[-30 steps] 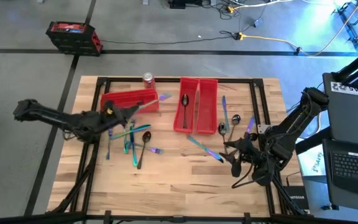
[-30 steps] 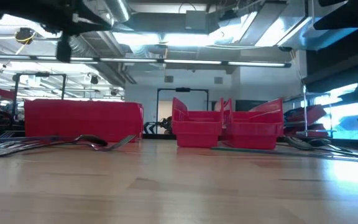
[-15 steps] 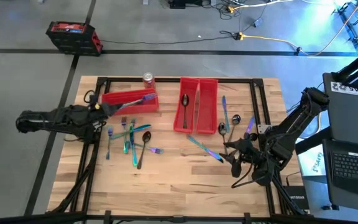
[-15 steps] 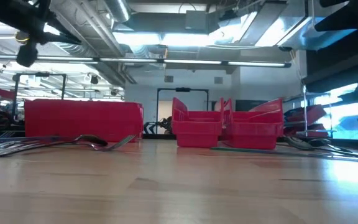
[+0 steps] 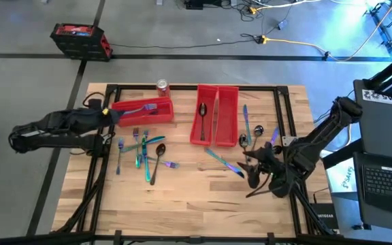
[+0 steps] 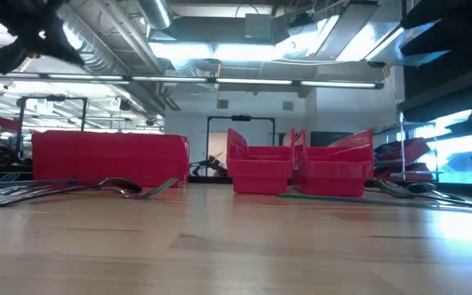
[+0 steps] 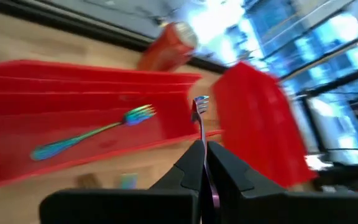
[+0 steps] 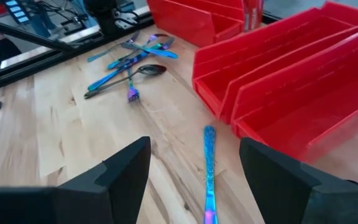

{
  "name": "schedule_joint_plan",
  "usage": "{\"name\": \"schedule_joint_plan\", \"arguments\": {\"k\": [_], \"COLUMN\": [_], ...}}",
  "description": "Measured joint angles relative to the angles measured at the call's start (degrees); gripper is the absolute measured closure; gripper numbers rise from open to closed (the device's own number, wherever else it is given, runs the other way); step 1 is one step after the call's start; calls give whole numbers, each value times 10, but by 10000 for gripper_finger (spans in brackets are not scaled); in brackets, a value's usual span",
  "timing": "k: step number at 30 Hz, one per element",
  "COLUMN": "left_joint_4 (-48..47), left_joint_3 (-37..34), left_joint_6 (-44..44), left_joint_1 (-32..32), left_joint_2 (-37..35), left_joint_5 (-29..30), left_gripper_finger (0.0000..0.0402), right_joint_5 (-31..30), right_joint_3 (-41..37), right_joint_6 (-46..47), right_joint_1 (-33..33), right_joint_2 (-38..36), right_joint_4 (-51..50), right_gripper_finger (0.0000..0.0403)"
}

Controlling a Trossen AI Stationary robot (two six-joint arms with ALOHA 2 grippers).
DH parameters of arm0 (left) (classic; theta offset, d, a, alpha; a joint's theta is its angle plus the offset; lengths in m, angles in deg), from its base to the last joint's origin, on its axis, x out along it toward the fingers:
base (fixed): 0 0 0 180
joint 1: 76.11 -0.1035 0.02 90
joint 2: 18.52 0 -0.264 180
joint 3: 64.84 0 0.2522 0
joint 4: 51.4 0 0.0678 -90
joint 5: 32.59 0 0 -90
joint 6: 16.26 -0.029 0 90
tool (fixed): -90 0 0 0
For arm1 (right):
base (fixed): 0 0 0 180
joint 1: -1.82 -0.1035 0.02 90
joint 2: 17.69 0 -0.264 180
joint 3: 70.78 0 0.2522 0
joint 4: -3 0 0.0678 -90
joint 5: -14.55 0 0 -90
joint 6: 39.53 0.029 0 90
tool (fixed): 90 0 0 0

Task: Sort silverware
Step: Put the blue fork into the left red bin

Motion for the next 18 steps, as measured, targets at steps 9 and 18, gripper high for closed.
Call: {"name": "schedule_joint_plan", "arguments": {"k": [9, 18], "left_joint_4": [72, 152], "left_joint_3": [0, 0], "left_joint_6": [-51, -112], "left_joint_1": [-110, -268], "left_joint_2": [83, 179], "left_joint_5": [-75, -240], "left_gripper_finger": [401, 401], "right_joint_5": [9, 9], "right_joint_3": [0, 0], "right_joint_6": [-18, -18], "right_joint_1": [3, 3], "right_joint_2": [0, 0], "right_joint_4": [-2, -16], "right_gripper_finger": [171, 171]}}
